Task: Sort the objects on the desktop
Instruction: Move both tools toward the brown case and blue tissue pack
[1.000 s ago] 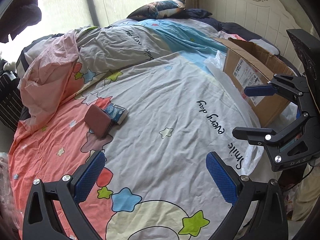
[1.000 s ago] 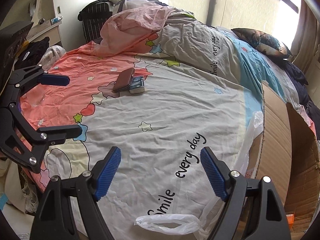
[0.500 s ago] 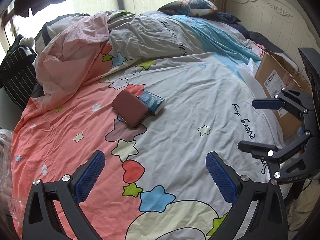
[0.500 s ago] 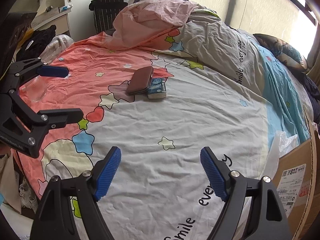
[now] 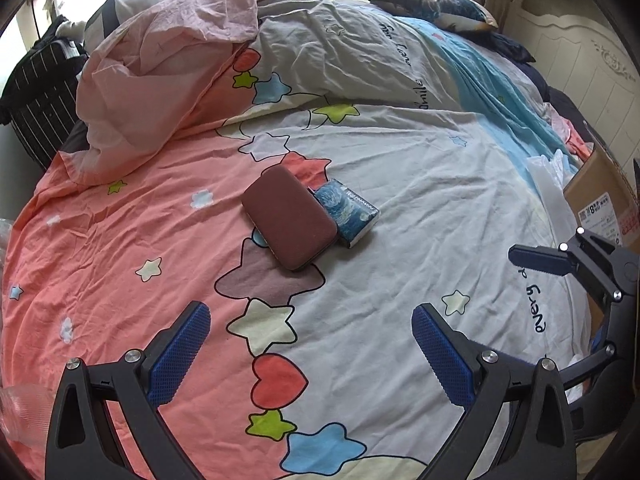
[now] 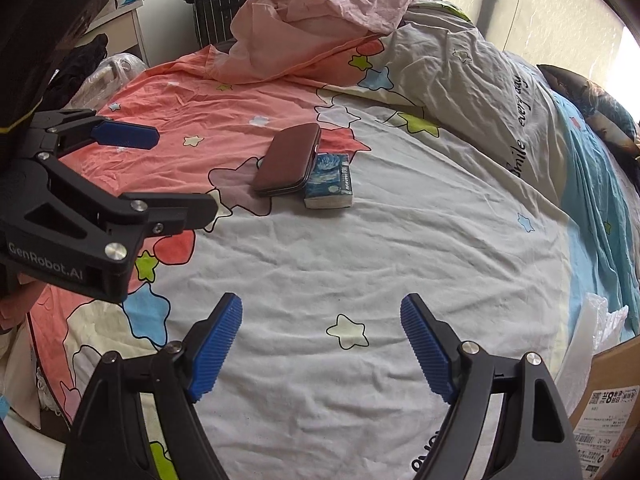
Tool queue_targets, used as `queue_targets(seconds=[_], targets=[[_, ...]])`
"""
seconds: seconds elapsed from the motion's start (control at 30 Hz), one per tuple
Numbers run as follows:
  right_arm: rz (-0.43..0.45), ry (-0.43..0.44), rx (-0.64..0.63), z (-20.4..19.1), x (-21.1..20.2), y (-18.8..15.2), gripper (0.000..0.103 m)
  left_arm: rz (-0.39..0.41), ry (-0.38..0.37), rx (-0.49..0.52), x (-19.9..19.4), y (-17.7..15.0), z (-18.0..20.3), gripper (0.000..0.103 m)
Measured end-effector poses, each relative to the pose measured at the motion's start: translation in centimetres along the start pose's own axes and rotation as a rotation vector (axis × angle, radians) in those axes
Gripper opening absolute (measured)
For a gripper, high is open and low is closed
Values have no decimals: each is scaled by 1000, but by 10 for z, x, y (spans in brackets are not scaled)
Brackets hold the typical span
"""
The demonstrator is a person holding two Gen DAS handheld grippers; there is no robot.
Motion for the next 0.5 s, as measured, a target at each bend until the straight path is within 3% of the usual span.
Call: queue_targets(seconds=[0.5], targets=[[-36, 16, -14, 7, 46, 20, 79, -117, 19, -173, 65, 24, -16, 103]])
Point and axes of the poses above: each gripper's, at about its wrist camera, not at the fingertips, and x roughly the way its jaws point, z to its right, y to its top, the point moved 1 cm from there along x, roughly the way its jaws point, and after that the axes turned 5 degrees about y, right-handed, at the moved point
